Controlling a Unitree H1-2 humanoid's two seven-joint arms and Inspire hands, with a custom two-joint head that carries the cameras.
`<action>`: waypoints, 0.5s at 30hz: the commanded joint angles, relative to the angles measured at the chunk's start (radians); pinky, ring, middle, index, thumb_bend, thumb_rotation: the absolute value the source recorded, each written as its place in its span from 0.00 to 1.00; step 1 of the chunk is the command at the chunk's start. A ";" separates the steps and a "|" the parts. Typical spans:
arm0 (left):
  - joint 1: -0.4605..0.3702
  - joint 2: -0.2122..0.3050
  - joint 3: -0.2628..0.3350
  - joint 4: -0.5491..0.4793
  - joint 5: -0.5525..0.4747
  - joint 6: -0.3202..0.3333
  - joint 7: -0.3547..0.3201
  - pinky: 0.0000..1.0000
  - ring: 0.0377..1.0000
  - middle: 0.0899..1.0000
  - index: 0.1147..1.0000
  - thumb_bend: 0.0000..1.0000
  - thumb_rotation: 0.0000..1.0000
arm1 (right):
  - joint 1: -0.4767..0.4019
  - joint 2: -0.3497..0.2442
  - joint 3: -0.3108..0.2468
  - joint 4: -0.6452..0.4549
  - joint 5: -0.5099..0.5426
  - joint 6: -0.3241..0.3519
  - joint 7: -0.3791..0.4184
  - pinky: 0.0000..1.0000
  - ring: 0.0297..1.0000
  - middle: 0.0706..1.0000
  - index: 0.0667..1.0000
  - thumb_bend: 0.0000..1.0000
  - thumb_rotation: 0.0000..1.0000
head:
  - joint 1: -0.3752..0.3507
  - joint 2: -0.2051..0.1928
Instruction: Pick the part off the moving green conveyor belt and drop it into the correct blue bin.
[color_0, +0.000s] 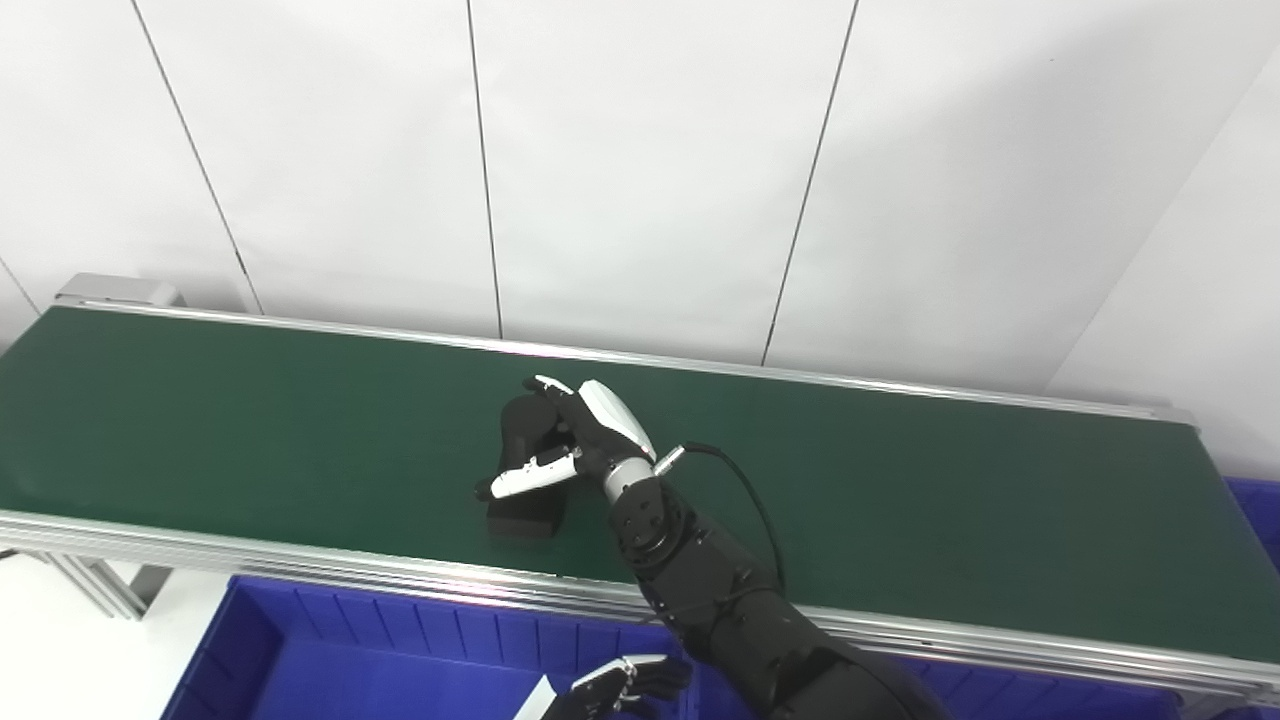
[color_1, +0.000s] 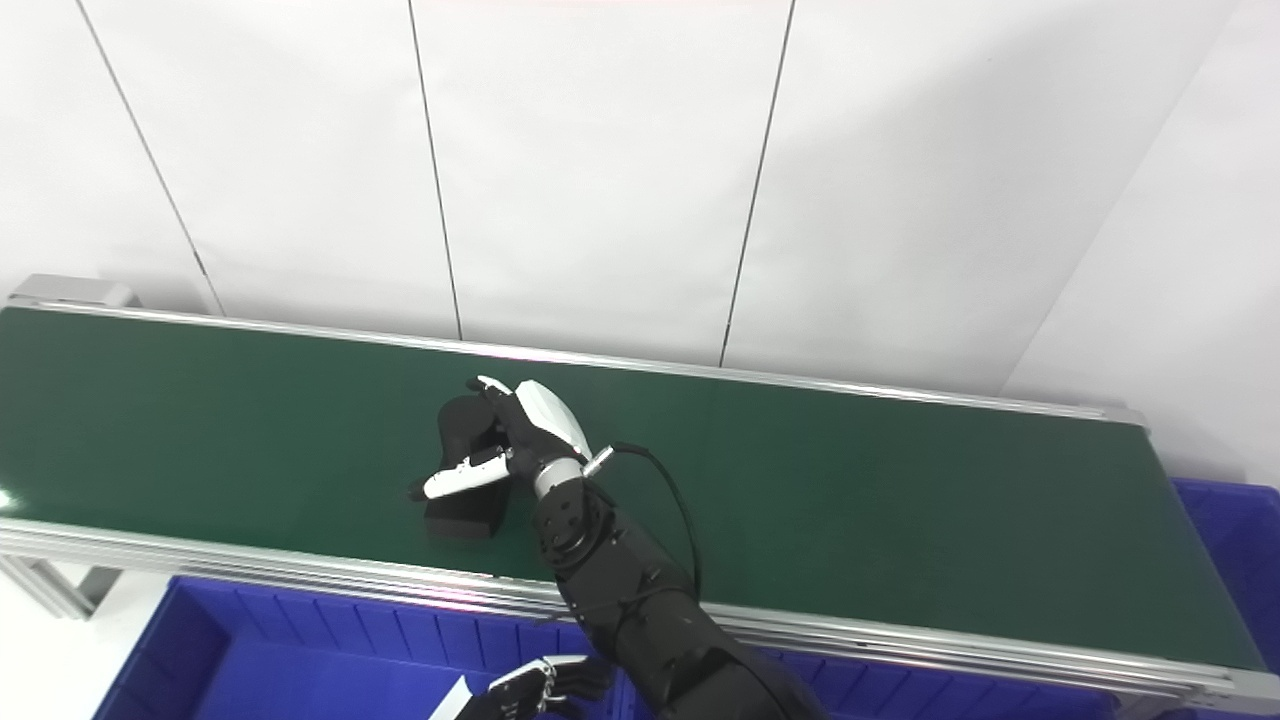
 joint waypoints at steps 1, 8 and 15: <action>-0.012 0.003 -0.005 -0.028 -0.005 -0.040 0.010 0.70 0.75 0.77 0.76 1.00 0.84 | -0.052 0.035 -0.019 -0.006 0.020 -0.075 -0.044 0.68 0.75 0.80 0.81 0.79 0.09 | 0.001 -0.001; -0.016 0.005 -0.002 -0.030 -0.005 -0.040 0.013 0.68 0.74 0.76 0.76 1.00 0.84 | -0.045 0.039 -0.021 0.010 0.006 -0.065 -0.168 0.41 0.41 0.49 0.54 0.52 0.00 | -0.005 -0.001; -0.035 0.016 0.001 -0.023 -0.014 -0.040 0.006 0.69 0.75 0.78 0.77 1.00 0.84 | -0.027 0.030 -0.017 0.008 -0.002 -0.091 -0.268 0.30 0.36 0.43 0.50 0.51 0.00 | -0.016 -0.003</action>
